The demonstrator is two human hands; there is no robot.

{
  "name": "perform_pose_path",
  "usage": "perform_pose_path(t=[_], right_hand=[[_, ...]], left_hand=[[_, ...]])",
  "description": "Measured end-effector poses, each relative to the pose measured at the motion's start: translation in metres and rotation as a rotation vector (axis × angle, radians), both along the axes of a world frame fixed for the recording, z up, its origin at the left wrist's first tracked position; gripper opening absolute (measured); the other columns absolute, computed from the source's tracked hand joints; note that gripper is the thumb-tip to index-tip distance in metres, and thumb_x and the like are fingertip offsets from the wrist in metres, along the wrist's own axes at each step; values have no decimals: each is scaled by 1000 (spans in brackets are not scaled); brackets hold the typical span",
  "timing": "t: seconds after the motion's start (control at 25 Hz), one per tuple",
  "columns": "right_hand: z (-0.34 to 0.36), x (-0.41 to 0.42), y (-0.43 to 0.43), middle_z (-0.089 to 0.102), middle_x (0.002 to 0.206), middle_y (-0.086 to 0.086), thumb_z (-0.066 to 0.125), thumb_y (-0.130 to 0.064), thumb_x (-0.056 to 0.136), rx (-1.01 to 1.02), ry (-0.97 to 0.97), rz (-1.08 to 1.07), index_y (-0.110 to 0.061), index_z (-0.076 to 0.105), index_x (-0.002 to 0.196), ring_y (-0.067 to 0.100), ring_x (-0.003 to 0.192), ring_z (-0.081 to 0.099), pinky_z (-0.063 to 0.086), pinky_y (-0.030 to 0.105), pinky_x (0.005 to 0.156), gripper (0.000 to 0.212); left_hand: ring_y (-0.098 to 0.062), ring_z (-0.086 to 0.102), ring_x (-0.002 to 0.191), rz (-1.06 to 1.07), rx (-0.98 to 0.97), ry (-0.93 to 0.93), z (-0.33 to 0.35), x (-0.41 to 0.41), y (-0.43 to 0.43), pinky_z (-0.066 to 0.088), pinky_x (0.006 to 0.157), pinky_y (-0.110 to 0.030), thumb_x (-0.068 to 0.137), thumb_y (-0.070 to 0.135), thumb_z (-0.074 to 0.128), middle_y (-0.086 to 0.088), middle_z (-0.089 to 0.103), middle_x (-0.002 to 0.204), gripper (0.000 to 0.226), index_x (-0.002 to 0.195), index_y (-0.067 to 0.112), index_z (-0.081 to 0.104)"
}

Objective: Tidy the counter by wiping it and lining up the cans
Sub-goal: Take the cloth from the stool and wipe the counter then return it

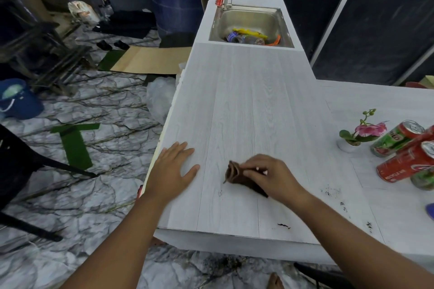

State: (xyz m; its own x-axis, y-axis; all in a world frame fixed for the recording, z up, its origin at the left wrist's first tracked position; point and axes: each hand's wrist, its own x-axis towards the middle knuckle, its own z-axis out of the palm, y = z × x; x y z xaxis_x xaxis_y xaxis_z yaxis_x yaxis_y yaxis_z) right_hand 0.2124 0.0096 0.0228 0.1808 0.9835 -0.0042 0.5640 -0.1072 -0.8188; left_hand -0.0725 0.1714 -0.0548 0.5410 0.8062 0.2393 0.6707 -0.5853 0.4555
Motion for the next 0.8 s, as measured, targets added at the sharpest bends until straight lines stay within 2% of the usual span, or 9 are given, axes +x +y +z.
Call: perform_pose_path(t=[0.12, 0.2, 0.28, 0.4, 0.6, 0.8], right_hand=[[15, 9, 70, 77, 105, -11, 81, -10, 94, 41, -69, -10, -22, 86, 110, 3, 99, 71, 49, 12, 89, 20], [17, 11, 116, 77, 106, -7, 81, -11, 94, 32, -115, -23, -20, 86, 110, 6, 98, 70, 51, 18, 91, 19], [14, 14, 155, 77, 111, -4, 79, -12, 96, -5, -183, -23, -20, 86, 113, 12, 102, 69, 53, 25, 96, 20], [0, 20, 189, 76, 120, -3, 76, -14, 98, -98, -251, -56, -23, 84, 117, 16, 111, 67, 51, 26, 100, 22], [-19, 15, 174, 76, 114, -6, 77, -15, 97, -113, -237, -30, -25, 84, 117, 14, 109, 69, 54, 31, 103, 23], [-29, -10, 107, 75, 103, -12, 80, -17, 96, -27, -262, 91, -25, 85, 118, 7, 97, 69, 56, 27, 93, 24]], left_hand=[[-17, 23, 164, 61, -6, 24, 0, 1, 2, 13, 135, -48, 100, 65, 59, 3, 40, 171, 68, 156, 27, 53], [-16, 22, 164, 61, -3, 38, -1, 1, 5, 14, 135, -48, 100, 69, 55, 3, 40, 171, 69, 156, 28, 51], [-15, 21, 165, 59, -9, 37, -2, 1, 6, 14, 135, -49, 100, 69, 54, 4, 40, 171, 69, 155, 29, 52], [-14, 21, 164, 59, -8, 21, -4, 2, 6, 15, 135, -49, 99, 69, 54, 5, 41, 170, 69, 155, 29, 52], [-16, 24, 164, 57, -3, -3, -9, 2, 7, 16, 135, -49, 100, 64, 56, 5, 43, 169, 65, 153, 27, 54], [-21, 31, 162, 32, -22, -66, -6, 0, 9, 16, 135, -48, 101, 46, 65, 0, 48, 166, 55, 149, 21, 60]])
